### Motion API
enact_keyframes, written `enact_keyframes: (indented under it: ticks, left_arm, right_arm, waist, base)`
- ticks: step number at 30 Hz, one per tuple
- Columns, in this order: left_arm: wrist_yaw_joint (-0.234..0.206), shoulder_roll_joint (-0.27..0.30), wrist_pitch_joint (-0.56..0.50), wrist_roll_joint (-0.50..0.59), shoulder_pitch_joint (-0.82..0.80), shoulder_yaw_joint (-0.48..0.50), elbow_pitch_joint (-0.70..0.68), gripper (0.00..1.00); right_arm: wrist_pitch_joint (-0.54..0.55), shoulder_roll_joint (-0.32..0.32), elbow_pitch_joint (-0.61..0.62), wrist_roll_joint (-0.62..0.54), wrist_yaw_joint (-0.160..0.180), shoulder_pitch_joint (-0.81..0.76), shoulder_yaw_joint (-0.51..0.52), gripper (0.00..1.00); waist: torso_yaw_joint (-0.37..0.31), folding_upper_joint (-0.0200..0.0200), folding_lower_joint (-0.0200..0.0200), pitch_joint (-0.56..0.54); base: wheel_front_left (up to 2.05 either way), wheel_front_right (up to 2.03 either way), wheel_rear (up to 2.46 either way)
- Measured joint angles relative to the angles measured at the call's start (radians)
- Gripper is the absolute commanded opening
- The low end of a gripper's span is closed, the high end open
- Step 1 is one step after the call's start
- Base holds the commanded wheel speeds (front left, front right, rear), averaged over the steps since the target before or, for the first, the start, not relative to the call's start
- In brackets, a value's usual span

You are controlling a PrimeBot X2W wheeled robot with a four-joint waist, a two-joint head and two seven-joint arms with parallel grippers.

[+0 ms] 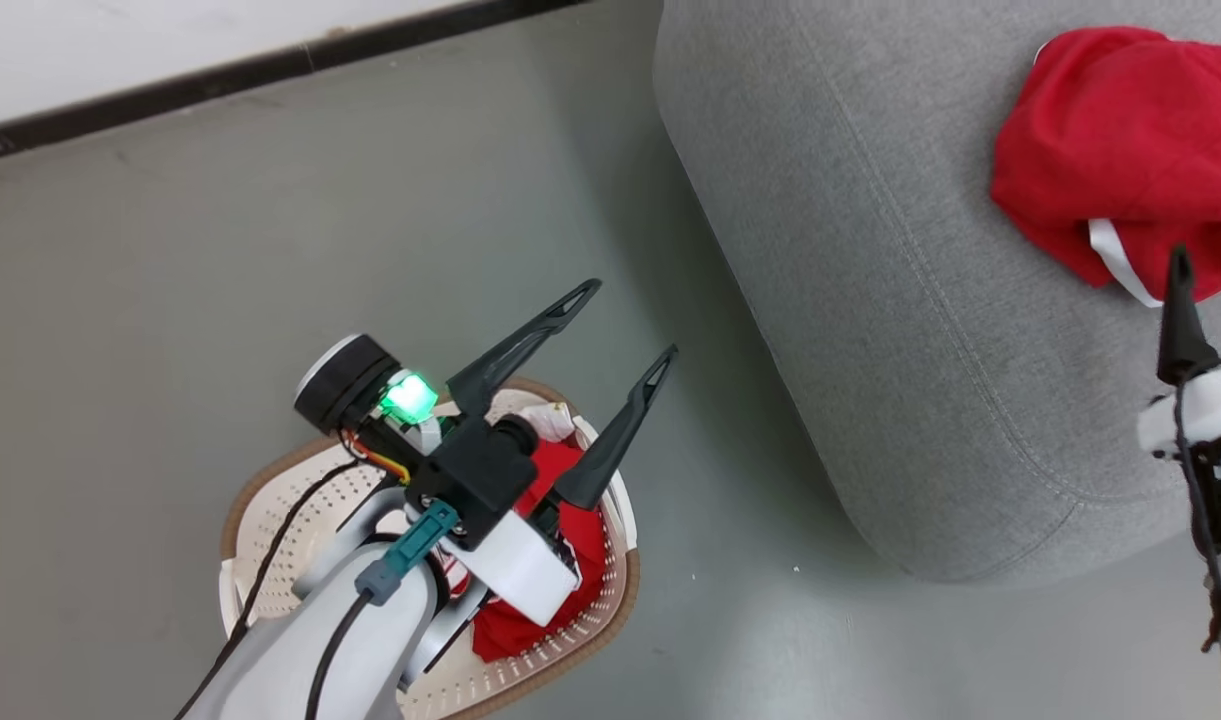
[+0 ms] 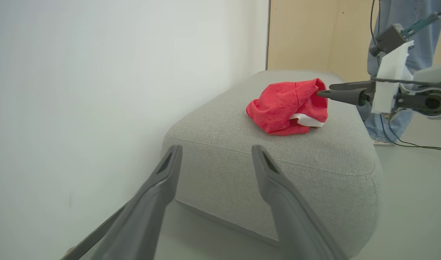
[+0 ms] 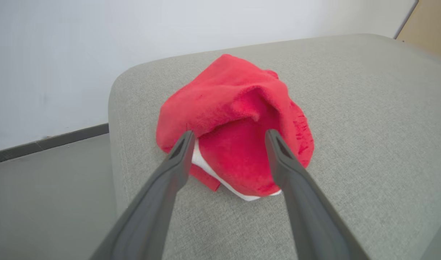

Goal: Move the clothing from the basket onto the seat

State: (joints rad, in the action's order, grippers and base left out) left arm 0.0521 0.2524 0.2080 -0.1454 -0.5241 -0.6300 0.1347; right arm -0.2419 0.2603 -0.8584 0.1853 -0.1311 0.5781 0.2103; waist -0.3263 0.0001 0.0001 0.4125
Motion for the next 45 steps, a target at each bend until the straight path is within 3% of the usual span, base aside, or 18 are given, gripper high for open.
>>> enact_keyframes:
  ticks: [21,31,45]
  left_arm:
    - [-0.114,0.003,0.030,-0.091,0.144,0.138,0.098,1.00]
    - [-0.164,0.002,0.032,-0.135,0.217,0.204,0.123,1.00]
    - [-0.237,0.003,0.040,-0.160,0.325,0.286,0.128,1.00]
  right_arm:
    - [-0.002,-0.048,0.243,-0.011,0.000,-0.024,-0.287,1.00]
    - [-0.001,-0.076,0.280,-0.008,0.000,-0.056,-0.320,1.00]
    - [-0.001,-0.127,0.322,-0.060,0.000,-0.187,-0.280,1.00]
  waist:
    - [0.089,0.0000,0.0000,-0.160]
    - [0.146,0.0000,0.0000,-0.220]
    - [0.216,0.0000,0.0000,-0.312]
  base:
    - [0.00,0.00,0.00]
    - [0.00,0.00,0.00]
    - [0.00,0.00,0.00]
